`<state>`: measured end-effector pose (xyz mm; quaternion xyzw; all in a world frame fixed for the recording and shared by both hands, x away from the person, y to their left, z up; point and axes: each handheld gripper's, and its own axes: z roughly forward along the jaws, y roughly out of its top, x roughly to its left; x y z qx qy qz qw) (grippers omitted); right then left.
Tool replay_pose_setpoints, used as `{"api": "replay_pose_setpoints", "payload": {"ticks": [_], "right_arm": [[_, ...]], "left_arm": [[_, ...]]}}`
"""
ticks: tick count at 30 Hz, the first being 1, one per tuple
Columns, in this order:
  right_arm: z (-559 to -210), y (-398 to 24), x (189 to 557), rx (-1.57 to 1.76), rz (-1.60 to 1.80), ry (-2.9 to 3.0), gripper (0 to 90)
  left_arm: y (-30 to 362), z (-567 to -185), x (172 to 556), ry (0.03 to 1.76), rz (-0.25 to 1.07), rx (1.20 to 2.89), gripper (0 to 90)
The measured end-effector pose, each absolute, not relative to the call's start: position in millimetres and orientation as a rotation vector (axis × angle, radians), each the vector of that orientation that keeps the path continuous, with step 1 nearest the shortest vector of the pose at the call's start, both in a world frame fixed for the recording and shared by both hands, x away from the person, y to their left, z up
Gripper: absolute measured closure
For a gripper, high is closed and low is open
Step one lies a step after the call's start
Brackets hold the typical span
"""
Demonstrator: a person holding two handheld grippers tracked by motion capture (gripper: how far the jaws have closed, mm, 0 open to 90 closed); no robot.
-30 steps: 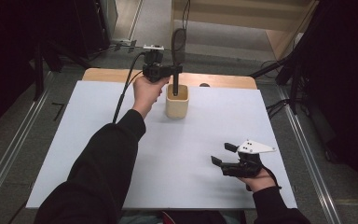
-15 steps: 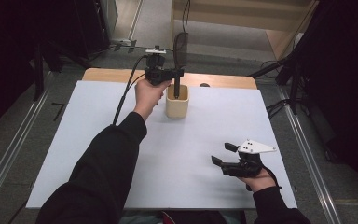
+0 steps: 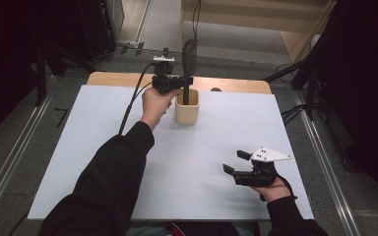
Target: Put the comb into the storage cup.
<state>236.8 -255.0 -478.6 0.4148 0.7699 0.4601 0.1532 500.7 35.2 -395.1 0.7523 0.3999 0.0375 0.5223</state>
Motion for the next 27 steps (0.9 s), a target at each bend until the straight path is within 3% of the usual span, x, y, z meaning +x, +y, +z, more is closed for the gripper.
{"api": "replay_pose_setpoints", "payload": {"ticks": [27], "right_arm": [[-479.0, -254.8, 237.8, 1.185, 1.318, 2.211, 21.5]], "left_arm": [[31.5, -418.6, 498.6, 0.953, 0.094, 1.826, 72.6]]}}
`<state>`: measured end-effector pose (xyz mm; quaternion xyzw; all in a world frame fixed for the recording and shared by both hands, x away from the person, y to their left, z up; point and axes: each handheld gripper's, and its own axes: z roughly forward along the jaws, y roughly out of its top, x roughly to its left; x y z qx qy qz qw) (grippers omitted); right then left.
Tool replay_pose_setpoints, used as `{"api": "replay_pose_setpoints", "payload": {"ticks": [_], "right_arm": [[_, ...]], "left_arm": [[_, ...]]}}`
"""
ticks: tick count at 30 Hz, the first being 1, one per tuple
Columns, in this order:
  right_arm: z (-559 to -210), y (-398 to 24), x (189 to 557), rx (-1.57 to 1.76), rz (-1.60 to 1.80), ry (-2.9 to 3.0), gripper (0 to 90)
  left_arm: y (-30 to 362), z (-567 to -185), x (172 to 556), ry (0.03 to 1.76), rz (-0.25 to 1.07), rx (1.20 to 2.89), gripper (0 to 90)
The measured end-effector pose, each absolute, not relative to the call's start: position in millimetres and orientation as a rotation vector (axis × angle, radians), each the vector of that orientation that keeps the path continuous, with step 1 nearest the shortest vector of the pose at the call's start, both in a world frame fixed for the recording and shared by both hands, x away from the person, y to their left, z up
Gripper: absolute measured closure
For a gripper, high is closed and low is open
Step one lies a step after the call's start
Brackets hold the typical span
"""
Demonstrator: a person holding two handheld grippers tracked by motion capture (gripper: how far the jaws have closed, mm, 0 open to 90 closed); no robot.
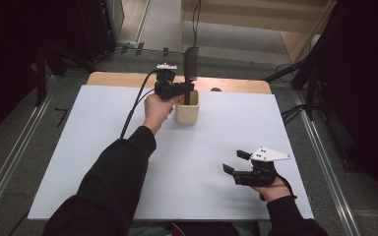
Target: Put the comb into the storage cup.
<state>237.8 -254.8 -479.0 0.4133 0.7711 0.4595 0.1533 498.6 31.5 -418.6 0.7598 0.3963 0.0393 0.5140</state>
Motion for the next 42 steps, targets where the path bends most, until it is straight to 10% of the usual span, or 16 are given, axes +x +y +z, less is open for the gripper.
{"api": "replay_pose_setpoints", "payload": {"ticks": [6, 13, 42], "right_arm": [[-479.3, -253.8, 238.9, 1.183, 1.32, 2.214, 21.4], [-479.6, -253.6, 240.7, 1.182, 1.327, 2.215, 21.5], [-479.7, -249.8, 241.4, 1.177, 1.311, 2.227, 21.4]], "left_arm": [[31.9, -419.0, 497.4, 0.946, 0.083, 1.833, 71.9], [46.1, -405.2, 495.6, 0.956, 0.133, 1.818, 36.0], [94.6, -409.6, 471.9, 0.987, -0.001, 1.806, 33.2]]}}
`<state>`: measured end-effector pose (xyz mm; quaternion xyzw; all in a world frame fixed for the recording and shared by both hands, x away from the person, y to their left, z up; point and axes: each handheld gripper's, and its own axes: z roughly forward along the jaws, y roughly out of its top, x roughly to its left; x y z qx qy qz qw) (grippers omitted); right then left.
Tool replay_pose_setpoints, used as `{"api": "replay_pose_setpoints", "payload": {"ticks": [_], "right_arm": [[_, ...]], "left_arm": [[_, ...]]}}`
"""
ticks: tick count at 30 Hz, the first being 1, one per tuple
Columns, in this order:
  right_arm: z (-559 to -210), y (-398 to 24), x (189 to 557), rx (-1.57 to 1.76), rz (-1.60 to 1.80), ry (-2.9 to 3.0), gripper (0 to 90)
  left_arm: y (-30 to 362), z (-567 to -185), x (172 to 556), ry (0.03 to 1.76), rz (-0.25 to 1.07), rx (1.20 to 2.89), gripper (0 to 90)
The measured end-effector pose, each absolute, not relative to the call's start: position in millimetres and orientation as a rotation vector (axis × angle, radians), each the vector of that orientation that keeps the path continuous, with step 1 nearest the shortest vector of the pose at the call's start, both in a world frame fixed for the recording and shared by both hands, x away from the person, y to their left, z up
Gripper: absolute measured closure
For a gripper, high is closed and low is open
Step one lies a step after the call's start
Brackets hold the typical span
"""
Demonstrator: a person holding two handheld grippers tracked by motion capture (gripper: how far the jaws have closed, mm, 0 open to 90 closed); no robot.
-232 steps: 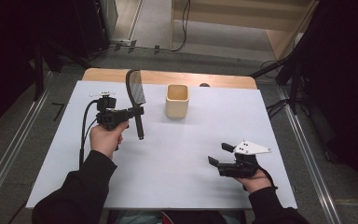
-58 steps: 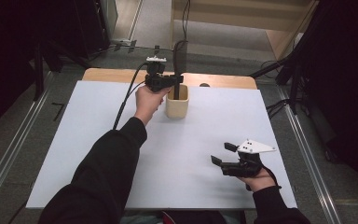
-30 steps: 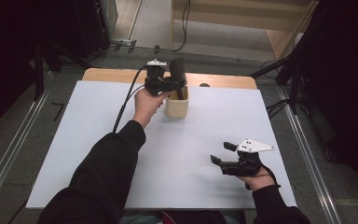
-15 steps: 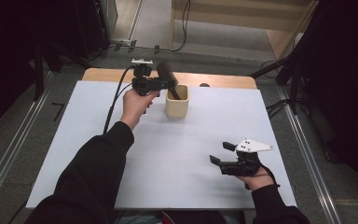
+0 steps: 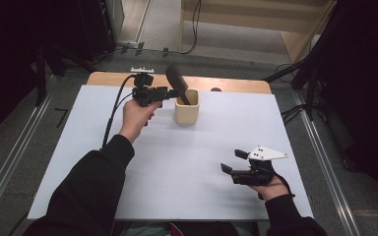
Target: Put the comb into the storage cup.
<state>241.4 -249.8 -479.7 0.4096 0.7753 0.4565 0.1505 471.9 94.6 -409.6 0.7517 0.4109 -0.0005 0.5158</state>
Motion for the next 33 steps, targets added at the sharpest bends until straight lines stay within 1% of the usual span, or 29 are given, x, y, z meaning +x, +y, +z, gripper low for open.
{"api": "replay_pose_setpoints", "payload": {"ticks": [8, 23, 33], "right_arm": [[-480.2, -249.0, 241.4, 1.176, 1.304, 2.231, 21.5], [-480.7, -248.4, 241.8, 1.173, 1.299, 2.233, 21.4], [-480.8, -247.2, 241.5, 1.167, 1.299, 2.234, 21.4]], "left_arm": [[97.0, -410.7, 460.3, 0.958, -0.02, 1.81, 33.2], [101.0, -425.4, 445.4, 0.941, -0.06, 1.839, 33.2], [111.5, -439.3, 434.0, 0.936, -0.08, 1.865, 33.2]]}}
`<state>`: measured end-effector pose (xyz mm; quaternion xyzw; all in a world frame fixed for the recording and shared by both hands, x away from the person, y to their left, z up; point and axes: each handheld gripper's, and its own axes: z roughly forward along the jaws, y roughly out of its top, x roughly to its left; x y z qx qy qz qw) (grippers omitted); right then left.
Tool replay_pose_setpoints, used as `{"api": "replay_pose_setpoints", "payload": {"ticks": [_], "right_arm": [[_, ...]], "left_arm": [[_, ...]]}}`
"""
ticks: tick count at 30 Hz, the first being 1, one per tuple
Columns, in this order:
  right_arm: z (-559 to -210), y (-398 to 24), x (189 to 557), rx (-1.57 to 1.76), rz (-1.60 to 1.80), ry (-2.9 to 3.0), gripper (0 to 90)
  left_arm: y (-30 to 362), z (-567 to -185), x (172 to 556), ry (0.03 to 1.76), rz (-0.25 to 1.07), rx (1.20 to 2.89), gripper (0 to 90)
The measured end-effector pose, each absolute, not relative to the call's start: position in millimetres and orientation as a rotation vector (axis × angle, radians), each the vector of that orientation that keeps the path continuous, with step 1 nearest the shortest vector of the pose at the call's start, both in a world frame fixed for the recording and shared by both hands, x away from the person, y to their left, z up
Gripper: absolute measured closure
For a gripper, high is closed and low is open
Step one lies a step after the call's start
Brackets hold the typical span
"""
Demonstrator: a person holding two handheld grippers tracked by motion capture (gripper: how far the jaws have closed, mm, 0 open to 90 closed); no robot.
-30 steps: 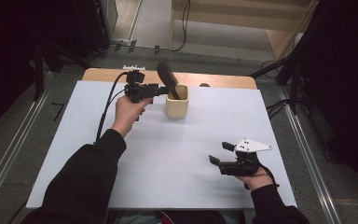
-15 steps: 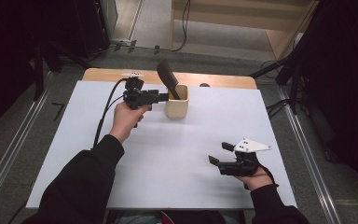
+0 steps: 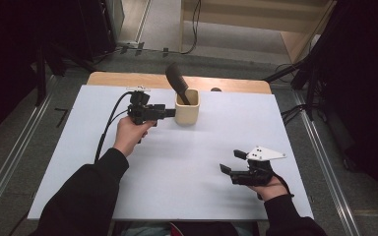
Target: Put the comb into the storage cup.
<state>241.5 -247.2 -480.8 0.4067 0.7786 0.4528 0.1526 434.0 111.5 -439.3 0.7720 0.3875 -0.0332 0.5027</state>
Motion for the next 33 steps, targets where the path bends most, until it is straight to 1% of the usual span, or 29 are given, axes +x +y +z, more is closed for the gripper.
{"api": "replay_pose_setpoints", "payload": {"ticks": [2, 10, 33], "right_arm": [[-480.8, -247.4, 241.4, 1.168, 1.296, 2.234, 21.4], [-481.1, -247.4, 241.5, 1.166, 1.295, 2.24, 21.5], [-482.2, -247.1, 242.0, 1.173, 1.283, 2.251, 21.5]], "left_arm": [[112.6, -439.9, 431.5, 0.931, -0.075, 1.884, 33.0], [118.5, -438.1, 419.8, 0.912, -0.097, 1.865, 32.0], [124.0, -440.4, 383.1, 0.888, -0.119, 1.901, 31.9]]}}
